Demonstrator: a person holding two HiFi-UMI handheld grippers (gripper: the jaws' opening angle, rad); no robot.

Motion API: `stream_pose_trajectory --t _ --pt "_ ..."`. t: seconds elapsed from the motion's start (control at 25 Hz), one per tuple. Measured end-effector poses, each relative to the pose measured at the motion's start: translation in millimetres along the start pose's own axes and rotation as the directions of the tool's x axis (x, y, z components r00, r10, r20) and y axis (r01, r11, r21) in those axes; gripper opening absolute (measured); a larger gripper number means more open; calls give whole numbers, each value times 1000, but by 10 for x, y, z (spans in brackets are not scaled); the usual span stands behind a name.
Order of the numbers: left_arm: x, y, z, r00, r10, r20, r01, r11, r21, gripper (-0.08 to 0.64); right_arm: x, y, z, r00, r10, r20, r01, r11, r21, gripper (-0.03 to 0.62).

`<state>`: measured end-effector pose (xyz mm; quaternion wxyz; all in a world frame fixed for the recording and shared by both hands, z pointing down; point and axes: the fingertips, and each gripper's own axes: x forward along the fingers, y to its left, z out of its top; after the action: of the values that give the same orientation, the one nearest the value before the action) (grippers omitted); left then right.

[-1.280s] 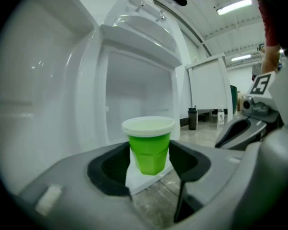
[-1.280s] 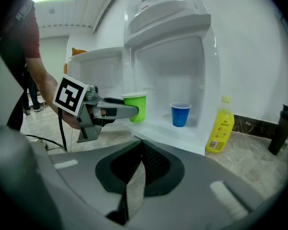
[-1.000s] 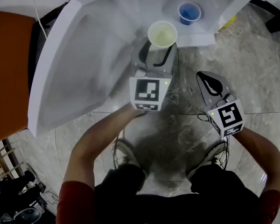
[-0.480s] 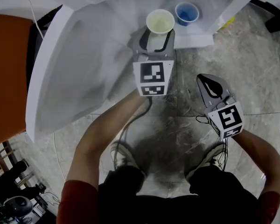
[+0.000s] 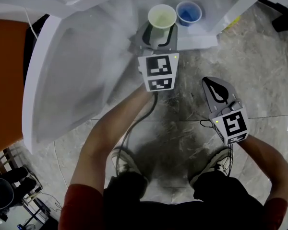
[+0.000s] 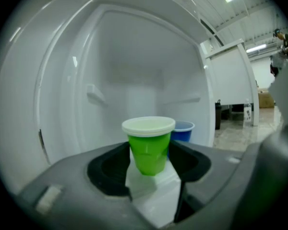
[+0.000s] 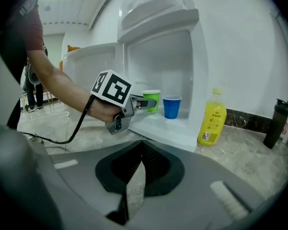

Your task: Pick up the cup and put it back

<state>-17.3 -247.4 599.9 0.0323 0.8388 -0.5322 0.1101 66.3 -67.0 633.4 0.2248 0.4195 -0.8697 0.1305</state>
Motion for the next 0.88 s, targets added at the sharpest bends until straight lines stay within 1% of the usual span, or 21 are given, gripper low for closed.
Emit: stream_pose_trajectory --t 0.16,0.32,0.44,0.64,0.8,0.88 --pt "63 -2 -58 1000 9 -9 -9 1000 13 255 37 8 11 1000 3 2 -3 1000 25 0" --pt "131 -8 -100 1000 19 -23 -19 1000 16 255 46 -15 -36 1000 -2 -6 2 1000 22 0" --pt "165 6 -141 999 37 -34 -37 999 10 256 54 -19 -53 1000 -3 -8 4 1000 28 0" --pt "208 22 -140 998 51 -28 -52 999 -11 258 50 -28 -59 1000 0 -13 0 999 34 1" --pt "229 15 -164 998 47 -44 -47 999 -12 267 50 -43 -32 1000 -6 3 5 999 39 1" --pt "226 10 -167 998 44 -44 -45 999 -10 275 42 -45 -49 1000 -2 -7 2 1000 30 0"
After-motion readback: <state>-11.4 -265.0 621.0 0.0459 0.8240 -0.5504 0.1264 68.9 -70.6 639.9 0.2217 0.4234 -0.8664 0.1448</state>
